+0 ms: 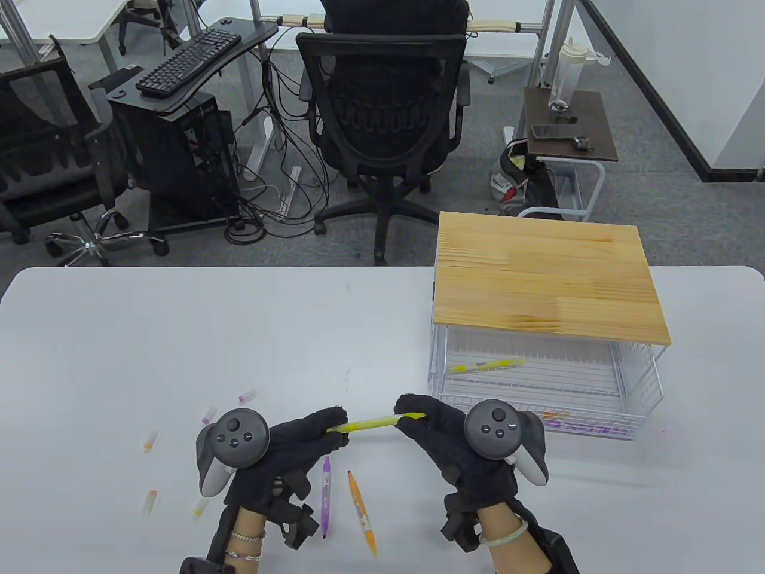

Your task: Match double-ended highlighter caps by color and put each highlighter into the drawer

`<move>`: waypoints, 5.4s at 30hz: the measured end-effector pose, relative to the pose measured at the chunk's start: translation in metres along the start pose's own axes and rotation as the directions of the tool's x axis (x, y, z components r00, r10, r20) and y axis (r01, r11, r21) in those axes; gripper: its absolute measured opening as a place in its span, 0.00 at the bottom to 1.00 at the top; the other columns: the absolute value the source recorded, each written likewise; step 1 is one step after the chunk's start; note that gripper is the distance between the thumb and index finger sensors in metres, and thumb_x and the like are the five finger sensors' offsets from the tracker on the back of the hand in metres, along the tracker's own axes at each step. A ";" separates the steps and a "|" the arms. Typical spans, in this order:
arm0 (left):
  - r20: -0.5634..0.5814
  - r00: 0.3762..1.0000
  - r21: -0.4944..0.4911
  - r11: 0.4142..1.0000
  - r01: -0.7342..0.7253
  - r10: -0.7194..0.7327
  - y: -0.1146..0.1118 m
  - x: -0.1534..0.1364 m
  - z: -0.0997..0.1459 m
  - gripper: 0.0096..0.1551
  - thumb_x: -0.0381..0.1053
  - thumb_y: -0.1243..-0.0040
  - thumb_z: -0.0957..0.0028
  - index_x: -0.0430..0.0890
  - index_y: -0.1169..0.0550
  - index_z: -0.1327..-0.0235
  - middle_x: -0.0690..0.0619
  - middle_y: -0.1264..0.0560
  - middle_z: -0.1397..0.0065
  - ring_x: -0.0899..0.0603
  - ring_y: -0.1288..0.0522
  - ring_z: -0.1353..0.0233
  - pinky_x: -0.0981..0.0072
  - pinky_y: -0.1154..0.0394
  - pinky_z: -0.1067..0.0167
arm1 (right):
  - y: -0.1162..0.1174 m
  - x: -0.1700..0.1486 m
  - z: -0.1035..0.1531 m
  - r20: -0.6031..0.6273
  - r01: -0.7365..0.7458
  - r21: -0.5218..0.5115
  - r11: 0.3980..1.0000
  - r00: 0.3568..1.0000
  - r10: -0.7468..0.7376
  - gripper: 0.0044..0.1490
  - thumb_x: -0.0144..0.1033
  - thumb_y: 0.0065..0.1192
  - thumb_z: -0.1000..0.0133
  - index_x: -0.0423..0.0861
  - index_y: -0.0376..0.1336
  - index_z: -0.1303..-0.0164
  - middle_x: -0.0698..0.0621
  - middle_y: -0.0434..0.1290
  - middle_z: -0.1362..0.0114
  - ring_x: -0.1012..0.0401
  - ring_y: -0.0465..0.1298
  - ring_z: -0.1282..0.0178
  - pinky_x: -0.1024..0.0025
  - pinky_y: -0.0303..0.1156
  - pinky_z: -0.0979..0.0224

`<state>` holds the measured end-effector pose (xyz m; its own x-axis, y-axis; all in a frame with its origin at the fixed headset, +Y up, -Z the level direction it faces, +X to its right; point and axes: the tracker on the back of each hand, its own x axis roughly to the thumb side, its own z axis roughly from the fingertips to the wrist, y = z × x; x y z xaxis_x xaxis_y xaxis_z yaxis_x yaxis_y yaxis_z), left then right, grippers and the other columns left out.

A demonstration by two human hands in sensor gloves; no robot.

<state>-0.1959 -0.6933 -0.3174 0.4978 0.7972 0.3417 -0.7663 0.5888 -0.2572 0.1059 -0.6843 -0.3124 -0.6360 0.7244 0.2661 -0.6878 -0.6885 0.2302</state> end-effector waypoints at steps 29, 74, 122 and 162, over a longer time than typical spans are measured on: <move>0.037 0.958 0.119 0.953 0.277 -0.283 -0.007 0.030 0.006 0.26 0.49 0.36 0.51 0.42 0.20 0.40 0.49 0.13 0.46 0.43 0.15 0.48 0.44 0.32 0.32 | 0.002 -0.001 -0.003 -0.062 -0.135 0.003 0.991 0.989 0.135 0.26 0.58 0.45 0.32 0.64 0.59 0.25 0.54 0.62 0.13 0.48 0.63 0.15 0.39 0.49 0.12; -0.476 0.270 -0.402 0.480 0.780 -0.837 0.054 -0.063 0.058 0.35 0.60 0.33 0.60 0.51 0.21 0.36 0.54 0.16 0.37 0.45 0.16 0.39 0.41 0.32 0.31 | 0.017 0.024 0.001 -0.005 -0.248 -0.080 0.966 0.969 0.248 0.36 0.56 0.46 0.28 0.73 0.37 0.14 0.65 0.67 0.21 0.65 0.75 0.31 0.57 0.62 0.10; -0.458 0.209 -0.424 0.418 0.803 -0.864 0.032 -0.052 0.046 0.33 0.51 0.43 0.50 0.46 0.29 0.29 0.52 0.17 0.39 0.46 0.16 0.43 0.41 0.31 0.34 | 0.042 0.006 -0.015 -0.040 -0.232 0.058 0.971 0.971 0.234 0.31 0.60 0.44 0.30 0.60 0.47 0.18 0.66 0.71 0.28 0.67 0.78 0.34 0.63 0.64 0.10; -0.146 0.950 0.042 0.957 0.286 -0.277 0.019 0.003 0.013 0.27 0.40 0.40 0.46 0.53 0.25 0.31 0.46 0.29 0.26 0.47 0.19 0.36 0.46 0.29 0.30 | 0.008 -0.014 -0.009 0.071 0.316 0.160 0.935 0.941 -0.330 0.30 0.58 0.43 0.26 0.68 0.38 0.19 0.72 0.58 0.14 0.72 0.70 0.19 0.68 0.57 0.05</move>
<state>-0.2147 -0.6815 -0.3101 0.7444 0.6135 0.2635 -0.6086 0.7858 -0.1103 0.1067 -0.6997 -0.3229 -0.3467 0.9066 0.2407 -0.7880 -0.4207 0.4494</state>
